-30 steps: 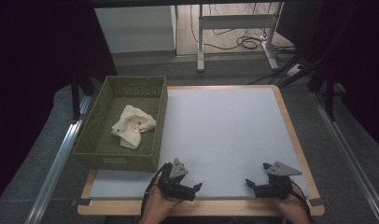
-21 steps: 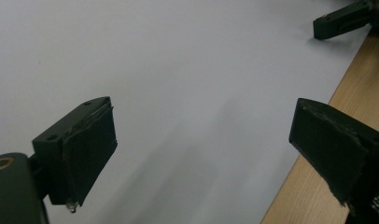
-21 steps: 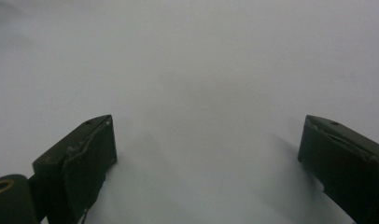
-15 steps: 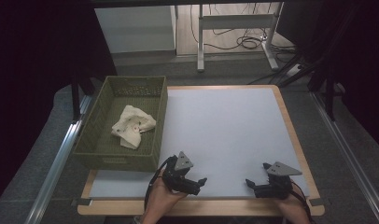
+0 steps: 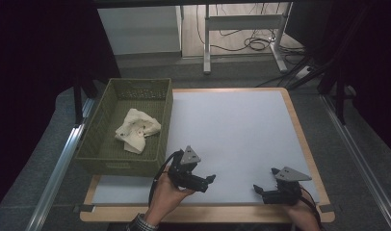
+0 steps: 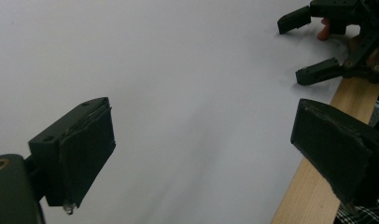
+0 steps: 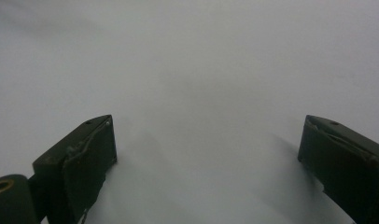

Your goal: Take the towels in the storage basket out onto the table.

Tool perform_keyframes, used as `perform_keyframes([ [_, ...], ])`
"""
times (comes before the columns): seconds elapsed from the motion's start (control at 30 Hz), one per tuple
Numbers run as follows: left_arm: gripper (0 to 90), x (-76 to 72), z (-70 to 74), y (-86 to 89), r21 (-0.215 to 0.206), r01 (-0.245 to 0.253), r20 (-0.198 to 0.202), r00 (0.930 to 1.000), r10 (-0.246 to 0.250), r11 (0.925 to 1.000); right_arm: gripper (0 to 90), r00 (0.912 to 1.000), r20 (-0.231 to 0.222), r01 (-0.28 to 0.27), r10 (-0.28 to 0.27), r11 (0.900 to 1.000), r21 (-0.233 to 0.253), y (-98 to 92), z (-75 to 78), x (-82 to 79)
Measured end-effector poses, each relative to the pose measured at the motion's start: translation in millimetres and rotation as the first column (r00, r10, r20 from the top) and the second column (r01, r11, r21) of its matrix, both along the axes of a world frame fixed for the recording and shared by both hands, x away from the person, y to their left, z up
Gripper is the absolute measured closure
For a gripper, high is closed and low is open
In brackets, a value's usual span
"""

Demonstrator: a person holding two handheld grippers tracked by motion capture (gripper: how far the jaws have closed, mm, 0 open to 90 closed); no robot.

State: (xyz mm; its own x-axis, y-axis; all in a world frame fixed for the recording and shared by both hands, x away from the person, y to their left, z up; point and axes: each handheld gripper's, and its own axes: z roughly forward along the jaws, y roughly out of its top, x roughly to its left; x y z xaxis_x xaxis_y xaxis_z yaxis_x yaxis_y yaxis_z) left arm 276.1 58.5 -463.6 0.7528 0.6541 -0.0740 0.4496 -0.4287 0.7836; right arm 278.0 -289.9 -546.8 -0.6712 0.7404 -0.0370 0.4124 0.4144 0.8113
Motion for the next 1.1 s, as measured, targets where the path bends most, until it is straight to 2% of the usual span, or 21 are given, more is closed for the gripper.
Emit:
perform_keyframes([
  [0.2,6.0,3.8,16.8,2.3,0.008,0.006,0.017,0.9998,-0.006,0.9999,4.3,1.0000,0.000,0.000,0.000,1.000,0.000,0.0,0.0,0.0],
  [0.3,6.1,4.7,22.0,4.4,-0.004,0.003,0.020,0.9998,-0.003,1.0000,4.3,1.0000,0.000,0.000,0.000,1.000,0.000,0.0,0.0,0.0],
  [0.47,5.7,7.3,39.6,8.9,0.027,-0.008,0.038,0.9992,0.007,0.9996,4.3,1.0000,-0.002,-0.001,0.001,1.000,-0.001,-0.1,0.1,0.0],
  [0.6,5.5,11.7,45.3,12.4,0.036,-0.017,0.038,0.9992,0.015,0.9992,4.3,1.0000,0.001,-0.001,0.001,1.000,-0.001,0.0,-0.1,0.1],
  [0.7,5.4,19.7,51.5,20.3,0.055,-0.045,0.046,0.9980,0.043,0.9974,4.3,1.0000,0.002,-0.001,0.001,1.000,0.000,-0.1,-0.2,0.1],
  [0.8,5.4,27.4,55.3,28.4,0.049,-0.070,0.031,0.9972,0.068,0.9963,4.3,1.0000,0.002,-0.002,0.002,1.000,0.000,-0.1,-0.2,0.2],
  [0.93,5.4,38.6,58.9,40.4,0.062,-0.106,0.028,0.9941,0.105,0.9924,4.3,1.0000,0.002,-0.001,0.001,1.000,0.000,-0.1,-0.2,0.2],
  [1.07,5.4,46.8,59.9,49.5,0.059,-0.122,0.016,0.9925,0.121,0.9908,4.3,1.0000,0.002,-0.002,0.002,1.000,0.000,-0.1,-0.2,0.2],
  [1.1,5.1,52.3,59.5,55.6,0.053,-0.126,0.001,0.9920,0.126,0.9906,4.3,1.0000,0.002,-0.001,0.001,1.000,0.000,-0.1,-0.2,0.1],
])
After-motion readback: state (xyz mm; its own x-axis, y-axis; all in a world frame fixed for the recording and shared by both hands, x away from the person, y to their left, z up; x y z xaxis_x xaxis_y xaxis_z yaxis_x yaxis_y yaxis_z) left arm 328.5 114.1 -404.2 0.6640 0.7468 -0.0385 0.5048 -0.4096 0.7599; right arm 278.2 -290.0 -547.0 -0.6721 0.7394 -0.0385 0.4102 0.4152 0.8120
